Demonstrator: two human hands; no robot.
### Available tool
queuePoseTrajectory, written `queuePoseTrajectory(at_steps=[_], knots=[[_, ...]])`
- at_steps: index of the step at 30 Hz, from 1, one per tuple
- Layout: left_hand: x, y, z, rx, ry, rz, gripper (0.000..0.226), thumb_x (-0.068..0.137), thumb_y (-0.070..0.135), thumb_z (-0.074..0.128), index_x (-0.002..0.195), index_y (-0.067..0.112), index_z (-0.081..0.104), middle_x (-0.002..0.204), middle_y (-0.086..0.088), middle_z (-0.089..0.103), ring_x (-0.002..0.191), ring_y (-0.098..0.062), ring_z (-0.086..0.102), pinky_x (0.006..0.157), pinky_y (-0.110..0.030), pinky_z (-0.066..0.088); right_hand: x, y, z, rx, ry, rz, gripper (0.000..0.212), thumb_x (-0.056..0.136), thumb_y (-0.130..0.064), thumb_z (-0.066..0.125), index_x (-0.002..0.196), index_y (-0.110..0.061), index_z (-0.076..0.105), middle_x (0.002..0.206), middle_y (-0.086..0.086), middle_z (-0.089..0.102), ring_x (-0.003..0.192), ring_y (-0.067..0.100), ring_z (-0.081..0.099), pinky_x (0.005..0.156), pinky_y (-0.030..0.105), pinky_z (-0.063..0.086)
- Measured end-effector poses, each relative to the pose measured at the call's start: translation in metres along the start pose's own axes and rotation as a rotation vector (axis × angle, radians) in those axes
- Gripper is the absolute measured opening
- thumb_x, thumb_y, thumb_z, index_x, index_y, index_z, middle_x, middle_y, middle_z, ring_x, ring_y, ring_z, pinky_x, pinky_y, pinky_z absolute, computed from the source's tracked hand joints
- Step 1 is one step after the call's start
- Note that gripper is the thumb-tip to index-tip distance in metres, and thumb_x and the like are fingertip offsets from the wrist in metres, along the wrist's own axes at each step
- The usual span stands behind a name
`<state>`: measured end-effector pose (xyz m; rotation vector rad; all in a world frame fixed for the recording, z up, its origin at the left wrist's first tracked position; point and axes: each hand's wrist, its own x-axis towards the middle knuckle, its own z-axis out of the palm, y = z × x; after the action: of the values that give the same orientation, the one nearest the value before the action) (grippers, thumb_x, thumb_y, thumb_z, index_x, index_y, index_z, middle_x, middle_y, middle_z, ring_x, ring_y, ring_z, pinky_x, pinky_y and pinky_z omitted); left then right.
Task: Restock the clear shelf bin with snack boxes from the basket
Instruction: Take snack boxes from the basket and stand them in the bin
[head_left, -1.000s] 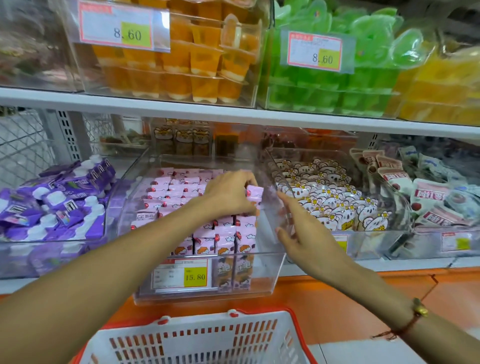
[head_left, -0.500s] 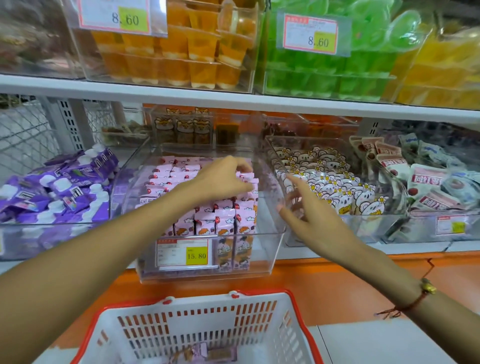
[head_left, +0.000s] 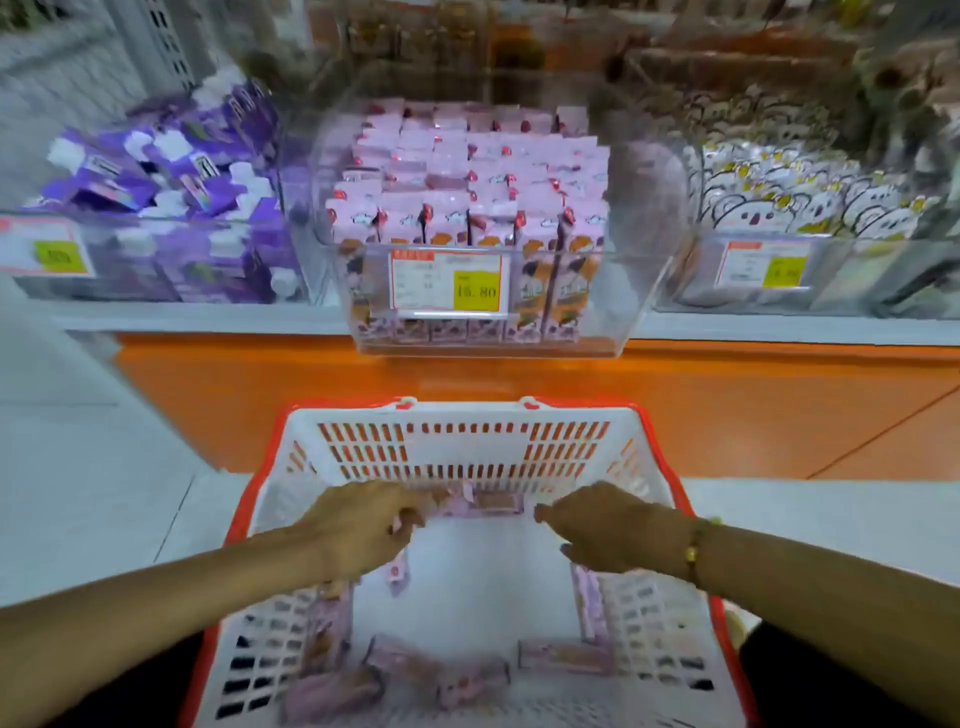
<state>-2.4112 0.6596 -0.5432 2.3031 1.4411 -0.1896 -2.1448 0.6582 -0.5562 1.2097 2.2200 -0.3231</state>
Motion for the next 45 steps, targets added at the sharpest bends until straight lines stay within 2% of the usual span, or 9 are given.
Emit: queuePoseTrajectory(at_steps=[6, 13, 19, 23, 28, 33, 38, 42, 45], knots=[[0.015, -0.046, 0.129, -0.579, -0.070, -0.324, 0.020, 0.087, -0.001, 0.055, 0.099, 0.010, 0.066, 0.094, -0.003, 0.066, 0.100, -0.030, 0.062, 0.073, -0.018, 0.043, 0.057, -0.026, 0.096, 0.456, -0.131, 0.098, 0.040, 0.097, -0.029, 0.050, 0.134, -0.016, 0.045, 0.137, 0.009, 0.049, 0.123, 0.026, 0.049, 0.100, 0.033, 0.038], [0.027, -0.030, 0.182, -0.199, -0.530, -0.006, 0.050, 0.080, 0.018, 0.069, 0.127, 0.023, 0.053, 0.132, 0.001, 0.048, 0.123, -0.018, 0.044, 0.099, -0.031, 0.040, 0.059, -0.041, 0.145, 0.462, -0.163, 0.097, 0.046, 0.084, -0.035, 0.067, 0.122, -0.015, 0.050, 0.128, 0.004, 0.052, 0.116, 0.020, 0.050, 0.093, 0.028, 0.033], [0.025, -0.046, 0.199, -0.064, -0.386, 0.059, 0.031, 0.084, 0.025, 0.061, 0.115, 0.021, 0.058, 0.118, 0.000, 0.059, 0.111, -0.020, 0.054, 0.088, -0.033, 0.044, 0.073, -0.051, 0.163, 0.509, -0.129, 0.104, 0.020, 0.092, -0.031, 0.053, 0.104, -0.015, 0.052, 0.119, 0.011, 0.058, 0.107, 0.027, 0.056, 0.083, 0.030, 0.041], [0.035, -0.041, 0.184, -0.649, -0.148, -0.236, 0.018, 0.092, 0.030, 0.058, 0.105, 0.018, 0.057, 0.099, -0.001, 0.059, 0.090, -0.017, 0.057, 0.071, -0.020, 0.044, 0.087, -0.050, 0.156, 0.777, 0.069, 0.286, 0.017, 0.094, -0.030, 0.053, 0.093, -0.013, 0.049, 0.102, 0.011, 0.061, 0.090, 0.023, 0.056, 0.074, 0.031, 0.040], [0.053, -0.013, 0.131, -1.537, -0.285, -0.607, 0.024, 0.096, 0.023, 0.047, 0.111, 0.012, 0.063, 0.104, -0.003, 0.066, 0.089, -0.016, 0.060, 0.075, -0.025, 0.047, 0.087, -0.032, 0.093, 1.546, -0.053, 0.485, 0.026, 0.095, -0.018, 0.049, 0.069, -0.016, 0.046, 0.069, 0.001, 0.046, 0.064, 0.013, 0.046, 0.058, 0.021, 0.038], [0.045, 0.013, 0.059, -1.764, -0.320, -0.365, 0.026, 0.098, 0.020, 0.036, 0.116, 0.014, 0.054, 0.093, -0.009, 0.058, 0.071, -0.017, 0.051, 0.066, -0.031, 0.041, 0.047, 0.003, 0.022, 1.932, -0.203, 0.300, 0.030, 0.098, -0.022, 0.032, 0.101, -0.005, 0.056, 0.087, 0.013, 0.057, 0.070, 0.021, 0.052, 0.068, 0.029, 0.048], [0.028, 0.034, -0.024, -1.503, -0.369, -0.139, 0.025, 0.087, 0.022, 0.057, 0.107, 0.009, 0.065, 0.090, 0.007, 0.071, 0.071, -0.001, 0.066, 0.064, -0.016, 0.051, -0.010, 0.030, -0.044, 1.850, -0.291, 0.038, 0.049, 0.093, -0.034, 0.029, 0.117, 0.000, 0.053, 0.104, 0.023, 0.055, 0.083, 0.030, 0.053, 0.079, 0.040, 0.044], [0.008, 0.038, -0.080, -1.451, -0.423, 0.057, 0.032, 0.079, 0.022, 0.064, 0.110, 0.021, 0.067, 0.116, 0.006, 0.068, 0.106, -0.006, 0.064, 0.088, -0.020, 0.049, -0.058, 0.029, -0.071, 1.632, 0.177, -0.108, 0.034, 0.093, -0.042, 0.047, 0.110, -0.017, 0.063, 0.103, 0.010, 0.068, 0.091, 0.030, 0.066, 0.086, 0.050, 0.053], [-0.009, 0.050, -0.112, -1.399, -0.353, 0.206, 0.032, 0.078, 0.023, 0.072, 0.110, 0.024, 0.069, 0.118, 0.004, 0.068, 0.113, -0.010, 0.059, 0.099, -0.026, 0.042, -0.077, 0.037, -0.095, 1.724, 0.203, -0.192, 0.038, 0.084, -0.048, 0.063, 0.108, -0.019, 0.066, 0.110, 0.005, 0.069, 0.101, 0.024, 0.066, 0.100, 0.050, 0.047]])
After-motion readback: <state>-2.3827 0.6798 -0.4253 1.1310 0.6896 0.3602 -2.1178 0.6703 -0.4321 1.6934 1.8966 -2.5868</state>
